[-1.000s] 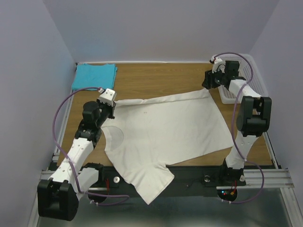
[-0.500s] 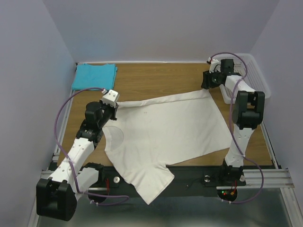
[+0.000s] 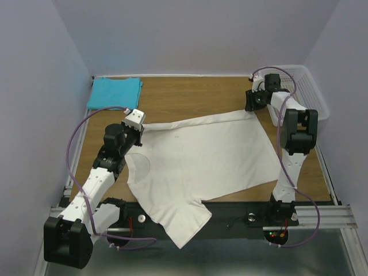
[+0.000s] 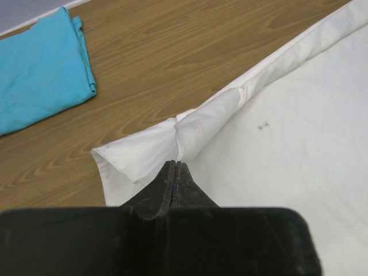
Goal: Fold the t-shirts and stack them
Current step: Fold the tshirt
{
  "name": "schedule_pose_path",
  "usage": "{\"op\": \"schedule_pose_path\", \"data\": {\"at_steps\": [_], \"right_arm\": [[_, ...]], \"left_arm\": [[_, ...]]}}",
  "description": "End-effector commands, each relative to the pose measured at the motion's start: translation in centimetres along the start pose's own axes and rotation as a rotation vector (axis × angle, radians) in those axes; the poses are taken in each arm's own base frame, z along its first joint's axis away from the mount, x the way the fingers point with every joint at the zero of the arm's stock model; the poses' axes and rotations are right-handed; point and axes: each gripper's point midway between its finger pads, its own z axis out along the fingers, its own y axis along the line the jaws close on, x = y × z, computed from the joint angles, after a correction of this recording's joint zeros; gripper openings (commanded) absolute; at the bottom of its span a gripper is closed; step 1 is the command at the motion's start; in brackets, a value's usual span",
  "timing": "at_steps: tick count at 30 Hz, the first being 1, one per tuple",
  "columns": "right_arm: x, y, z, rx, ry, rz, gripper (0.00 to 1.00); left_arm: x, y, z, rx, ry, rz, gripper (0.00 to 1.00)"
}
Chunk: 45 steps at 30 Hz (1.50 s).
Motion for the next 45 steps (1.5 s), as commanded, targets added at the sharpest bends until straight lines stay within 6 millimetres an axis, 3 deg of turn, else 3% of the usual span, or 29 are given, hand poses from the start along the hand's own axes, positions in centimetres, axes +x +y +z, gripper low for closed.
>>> {"op": "schedule_pose_path", "data": {"at_steps": [1,5,11,23,29,34,38,45], "right_arm": [[-2.2,0.4,-0.2,-0.007,-0.041,-0.036,0.42],[-2.6,0.8,-0.3,-0.021,-0.052,-0.046,0.26],[-3.5,1.0,-2.2,-0.007,-0.079,-0.102,0.12],[-1.8,2.0,-6.1,0.035,-0.085,-0.203,0.11],[0.8,2.6,-6.9,0.036,-0.06,-0.26,0.19],[4.3,2.4,-7.7,0.054,-0.005,-0.287,0.49],[3.4,2.6,-9.6,0.058,-0.06,-0.272,0.56],[0.0,5.2,-10.0,-0.082,-0.167,-0.155,0.51]], "left_arm": [[-0.4,-0.1,0.0,-0.003,-0.023,-0.001,0.0],[-0.4,-0.1,0.0,-0.003,-0.022,0.0,0.0],[-0.4,-0.2,0.0,0.0,-0.024,-0.002,0.0],[-0.5,-0.4,0.1,0.007,-0.025,0.0,0.0],[-0.4,-0.4,0.0,0.005,-0.026,0.001,0.0],[-0.6,-0.6,0.0,0.017,-0.032,0.003,0.0],[-0.5,-0.9,0.1,0.028,-0.03,0.003,0.0],[-1.1,-1.5,-0.3,0.057,-0.054,0.01,0.0]]}}
